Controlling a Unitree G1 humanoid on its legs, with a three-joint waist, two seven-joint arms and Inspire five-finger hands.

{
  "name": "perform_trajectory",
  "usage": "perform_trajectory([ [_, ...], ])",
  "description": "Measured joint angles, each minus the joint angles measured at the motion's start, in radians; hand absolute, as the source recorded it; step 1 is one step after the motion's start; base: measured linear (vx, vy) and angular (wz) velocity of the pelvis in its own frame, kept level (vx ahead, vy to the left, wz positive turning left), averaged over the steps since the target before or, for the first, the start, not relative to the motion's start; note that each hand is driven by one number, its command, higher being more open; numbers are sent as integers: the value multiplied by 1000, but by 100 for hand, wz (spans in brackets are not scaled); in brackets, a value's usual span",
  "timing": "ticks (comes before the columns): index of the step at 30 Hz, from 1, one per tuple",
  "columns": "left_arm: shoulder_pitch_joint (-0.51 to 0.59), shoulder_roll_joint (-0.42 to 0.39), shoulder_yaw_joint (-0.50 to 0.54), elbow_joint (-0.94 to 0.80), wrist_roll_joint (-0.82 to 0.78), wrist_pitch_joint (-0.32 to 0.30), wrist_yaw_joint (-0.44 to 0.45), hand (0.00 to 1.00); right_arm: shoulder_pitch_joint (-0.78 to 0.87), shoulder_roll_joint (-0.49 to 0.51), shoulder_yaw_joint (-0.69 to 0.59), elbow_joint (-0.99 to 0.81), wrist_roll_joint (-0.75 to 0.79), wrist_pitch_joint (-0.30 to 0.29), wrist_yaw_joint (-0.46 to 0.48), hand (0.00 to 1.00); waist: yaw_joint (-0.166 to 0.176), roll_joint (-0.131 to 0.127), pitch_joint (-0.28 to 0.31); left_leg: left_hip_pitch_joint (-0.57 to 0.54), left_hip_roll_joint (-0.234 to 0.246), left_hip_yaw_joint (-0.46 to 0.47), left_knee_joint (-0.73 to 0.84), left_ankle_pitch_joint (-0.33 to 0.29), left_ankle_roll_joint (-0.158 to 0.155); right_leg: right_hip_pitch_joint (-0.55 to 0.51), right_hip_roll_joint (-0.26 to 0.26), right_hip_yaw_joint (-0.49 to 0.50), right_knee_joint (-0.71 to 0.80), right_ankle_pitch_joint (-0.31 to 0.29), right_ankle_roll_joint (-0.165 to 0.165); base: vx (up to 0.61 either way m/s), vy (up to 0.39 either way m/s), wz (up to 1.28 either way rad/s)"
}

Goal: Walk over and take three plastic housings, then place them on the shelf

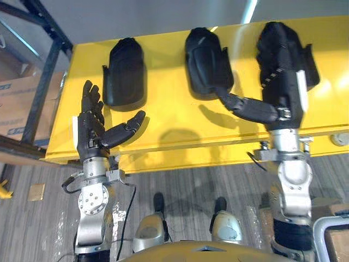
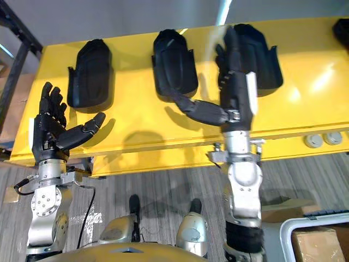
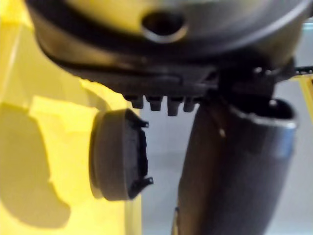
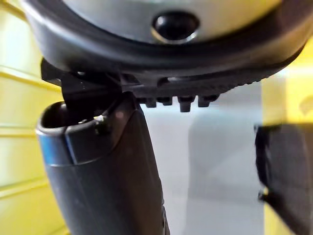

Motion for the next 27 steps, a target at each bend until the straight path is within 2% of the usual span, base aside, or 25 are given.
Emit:
perform_trajectory([
  [4, -3, 4, 1, -17, -14, -17, -34, 100, 41, -20, -91, 0, 77, 4, 19, 100, -26, -6, -8, 9, 15, 20, 0, -8, -7, 1, 17, 15, -13, 5, -3, 39, -24, -18],
  [8, -15, 21, 0, -17, -43, -17, -42, 100, 41, -27, -120, 1, 165, 5, 67, 100, -32, -6, -12, 17, 24, 38, 4, -18, -13, 1, 28, 32, -15, 5, -3, 13, -13, -13],
  [12, -16, 24, 0, -17, -56, -21, -44, 100, 41, -27, -117, 16, 186, 5, 95, 100, -28, -7, -13, 17, 25, 38, 5, -19, -13, 2, 28, 31, -16, 5, -3, 0, 0, 0],
  [16, -17, 40, -11, -14, -90, -49, -38, 100, 36, -27, -111, 79, 184, 5, 115, 100, -26, -9, -25, 15, 24, 34, 8, -20, -13, 13, 29, 26, -31, 10, -3, 0, 2, 3],
  [21, -17, 41, -42, -13, -115, -77, -35, 100, 33, -27, -71, 125, 175, 5, 106, 100, -24, -8, -38, 15, 24, 30, 8, -21, -13, 16, 29, 22, -34, 10, -3, 0, 0, 0],
  [27, -17, 42, -47, -13, -115, -80, -35, 100, 25, -27, -51, 142, 177, 4, 73, 100, -24, -7, -40, 12, 24, 24, 12, -21, -13, 19, 29, 17, -34, 10, -3, -1, 0, 1],
])
